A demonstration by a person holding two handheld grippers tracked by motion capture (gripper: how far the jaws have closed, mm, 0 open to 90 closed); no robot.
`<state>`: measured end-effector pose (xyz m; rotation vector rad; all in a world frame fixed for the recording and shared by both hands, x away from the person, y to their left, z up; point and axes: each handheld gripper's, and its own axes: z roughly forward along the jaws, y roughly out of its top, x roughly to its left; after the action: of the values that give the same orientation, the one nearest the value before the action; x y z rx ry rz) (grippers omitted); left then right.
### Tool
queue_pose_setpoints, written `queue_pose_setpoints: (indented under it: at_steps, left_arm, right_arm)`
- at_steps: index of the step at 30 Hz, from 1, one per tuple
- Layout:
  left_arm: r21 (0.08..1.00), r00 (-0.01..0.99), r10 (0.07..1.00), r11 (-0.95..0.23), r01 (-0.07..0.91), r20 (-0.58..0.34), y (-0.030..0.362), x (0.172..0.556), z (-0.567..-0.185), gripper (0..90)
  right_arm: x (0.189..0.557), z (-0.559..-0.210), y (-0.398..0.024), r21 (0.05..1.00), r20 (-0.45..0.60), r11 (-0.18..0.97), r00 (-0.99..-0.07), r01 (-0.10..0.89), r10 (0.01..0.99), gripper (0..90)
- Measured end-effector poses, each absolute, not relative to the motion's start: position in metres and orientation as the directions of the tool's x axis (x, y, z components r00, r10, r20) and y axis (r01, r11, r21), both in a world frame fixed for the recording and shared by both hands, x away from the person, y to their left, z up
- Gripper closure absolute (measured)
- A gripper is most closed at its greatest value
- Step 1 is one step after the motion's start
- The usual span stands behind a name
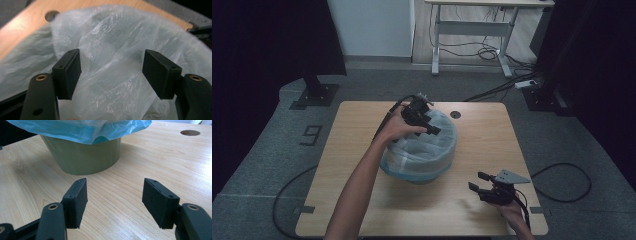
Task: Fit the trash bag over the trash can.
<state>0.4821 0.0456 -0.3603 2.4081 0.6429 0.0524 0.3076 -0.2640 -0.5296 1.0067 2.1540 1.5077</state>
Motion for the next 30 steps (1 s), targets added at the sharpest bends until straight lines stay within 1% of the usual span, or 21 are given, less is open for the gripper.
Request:
queue_pose_setpoints:
  at_steps: [7, 13, 16, 22, 24, 30]
  left_arm:
    - [0.513, 0.874, 0.473, -0.726, 0.458, -0.112, 0.034, 0.488, -0.375, 31.4]
    - [0.471, 0.871, 0.479, -0.747, 0.469, -0.106, 0.027, 0.491, -0.385, 30.4]
    - [0.486, 0.873, 0.477, -0.74, 0.464, -0.107, 0.028, 0.491, -0.383, 29.5]
    - [0.59, 0.876, 0.472, -0.681, 0.434, -0.1, 0.046, 0.477, -0.354, 28.3]
    - [0.609, 0.876, 0.472, -0.667, 0.429, -0.1, 0.054, 0.471, -0.347, 28.0]
    - [0.619, 0.872, 0.481, -0.659, 0.427, -0.089, 0.079, 0.452, -0.34, 27.8]
  right_arm:
    - [0.308, -0.53, -0.264, 0.91, 0.13, 0.198, -0.703, 0.365, 0.7, 35.9]
    - [0.308, -0.531, -0.263, 0.907, 0.122, 0.21, -0.706, 0.365, 0.697, 35.7]
    - [0.308, -0.531, -0.264, 0.908, 0.124, 0.207, -0.704, 0.366, 0.699, 35.6]
    - [0.307, -0.53, -0.267, 0.908, 0.129, 0.199, -0.699, 0.368, 0.704, 35.6]
    - [0.307, -0.53, -0.267, 0.908, 0.129, 0.199, -0.698, 0.368, 0.705, 35.5]
    - [0.307, -0.53, -0.266, 0.909, 0.126, 0.2, -0.698, 0.366, 0.705, 35.5]
